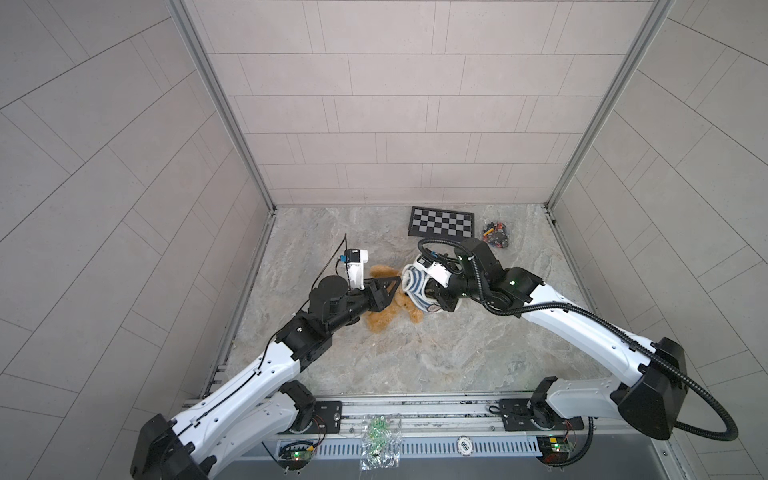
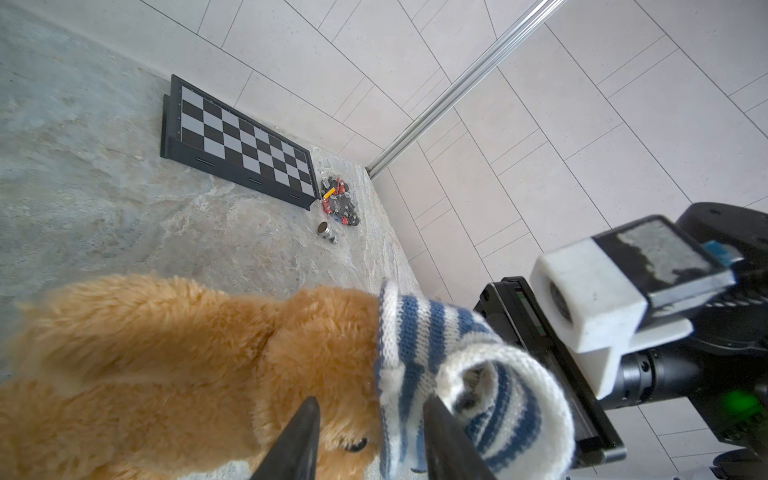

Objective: Dress the teddy bear

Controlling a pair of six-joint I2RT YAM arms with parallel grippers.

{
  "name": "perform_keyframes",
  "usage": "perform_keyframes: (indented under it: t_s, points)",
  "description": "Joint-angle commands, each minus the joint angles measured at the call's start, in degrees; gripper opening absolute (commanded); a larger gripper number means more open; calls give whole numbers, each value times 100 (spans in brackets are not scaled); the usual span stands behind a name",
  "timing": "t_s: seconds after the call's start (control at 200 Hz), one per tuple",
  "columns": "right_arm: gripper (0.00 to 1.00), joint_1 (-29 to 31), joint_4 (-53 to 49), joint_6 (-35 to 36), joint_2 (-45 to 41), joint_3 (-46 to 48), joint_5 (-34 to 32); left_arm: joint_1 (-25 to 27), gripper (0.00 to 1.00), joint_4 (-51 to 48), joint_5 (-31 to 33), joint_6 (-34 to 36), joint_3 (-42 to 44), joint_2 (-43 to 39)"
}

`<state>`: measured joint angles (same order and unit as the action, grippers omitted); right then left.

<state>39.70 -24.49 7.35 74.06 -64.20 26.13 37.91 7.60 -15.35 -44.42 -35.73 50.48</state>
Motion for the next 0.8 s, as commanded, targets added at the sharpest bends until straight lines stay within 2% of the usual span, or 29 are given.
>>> perform_keyframes:
  t_s: [0.0,0.3,0.501,0.691,0.796]
  points:
    - [0,11,523,223,-295,32,324,39,42,252,-73,5,-248,103]
    - [0,12,609,244,-298,119,376,413,35,313,-25,148,-540,462]
    - [0,20,562,340,-357,147,324,524,19,284,178,52,-524,501]
    - [0,37,364,573,-499,202,219,198,0,-127,476,-142,-453,327]
    - [0,120,239,788,-616,235,177,-72,0,-200,456,-268,-309,213]
